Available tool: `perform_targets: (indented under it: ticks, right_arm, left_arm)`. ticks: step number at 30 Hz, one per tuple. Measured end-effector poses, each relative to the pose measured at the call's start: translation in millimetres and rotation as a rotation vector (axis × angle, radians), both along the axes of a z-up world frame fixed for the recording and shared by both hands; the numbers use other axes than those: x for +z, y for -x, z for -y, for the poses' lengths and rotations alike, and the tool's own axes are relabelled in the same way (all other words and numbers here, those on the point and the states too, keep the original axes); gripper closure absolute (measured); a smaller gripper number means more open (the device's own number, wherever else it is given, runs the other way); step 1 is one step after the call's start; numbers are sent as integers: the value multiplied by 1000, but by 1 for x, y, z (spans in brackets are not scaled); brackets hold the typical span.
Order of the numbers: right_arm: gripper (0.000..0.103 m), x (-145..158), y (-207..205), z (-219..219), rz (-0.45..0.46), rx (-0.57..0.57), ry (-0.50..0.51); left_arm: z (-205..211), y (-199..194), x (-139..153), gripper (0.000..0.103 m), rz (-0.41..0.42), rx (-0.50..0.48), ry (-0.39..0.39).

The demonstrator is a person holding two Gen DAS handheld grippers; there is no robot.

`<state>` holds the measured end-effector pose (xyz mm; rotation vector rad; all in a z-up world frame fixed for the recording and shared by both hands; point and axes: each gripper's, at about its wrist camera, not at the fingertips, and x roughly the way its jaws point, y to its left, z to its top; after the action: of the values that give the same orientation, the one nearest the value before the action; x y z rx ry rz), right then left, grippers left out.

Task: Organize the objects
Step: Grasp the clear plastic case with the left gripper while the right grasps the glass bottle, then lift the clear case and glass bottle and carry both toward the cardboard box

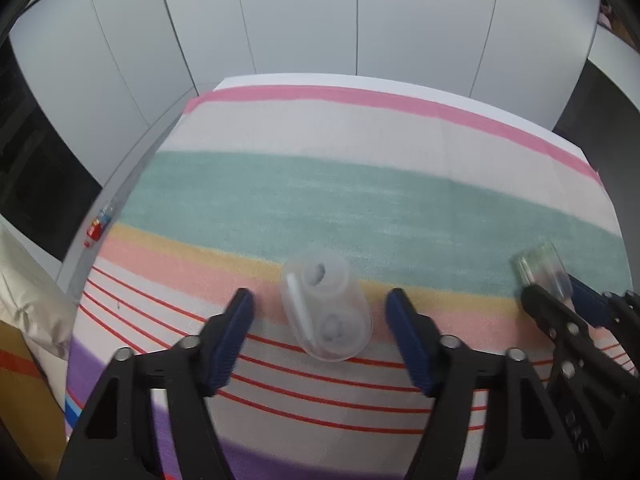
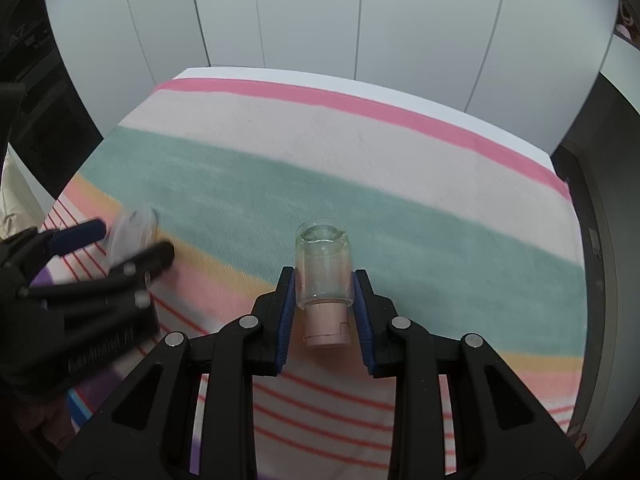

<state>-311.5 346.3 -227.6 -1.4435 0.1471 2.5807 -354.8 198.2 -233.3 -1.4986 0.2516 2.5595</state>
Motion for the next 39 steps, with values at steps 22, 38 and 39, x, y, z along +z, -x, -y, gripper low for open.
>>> perform_targets:
  ticks: [22, 38, 39]
  right_arm:
    - [74, 94, -94, 10, 37, -105, 43]
    - [74, 189, -184, 76, -1, -29, -4]
    - [74, 192, -189, 79, -9, -22, 0]
  left_arm:
    - [38, -103, 118, 61, -55, -48, -80]
    - [83, -212, 204, 61, -101, -21, -127]
    - [86, -217, 207, 61, -105, -22, -129]
